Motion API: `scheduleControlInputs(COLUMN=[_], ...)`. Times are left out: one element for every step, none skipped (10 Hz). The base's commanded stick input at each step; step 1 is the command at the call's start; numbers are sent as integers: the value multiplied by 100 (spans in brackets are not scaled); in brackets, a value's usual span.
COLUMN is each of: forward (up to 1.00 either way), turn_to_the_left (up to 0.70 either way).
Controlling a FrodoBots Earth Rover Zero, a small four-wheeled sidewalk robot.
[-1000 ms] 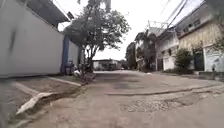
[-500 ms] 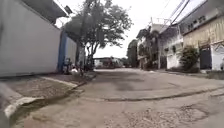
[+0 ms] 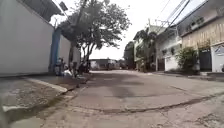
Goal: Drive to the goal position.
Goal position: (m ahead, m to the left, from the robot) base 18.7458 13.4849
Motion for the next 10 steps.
scheduleControlInputs(forward=[85,85,85,85,85,85,85,85,85,85], turn_to_the_left=[-31,0,0,0,0,0,0,0,0,0])
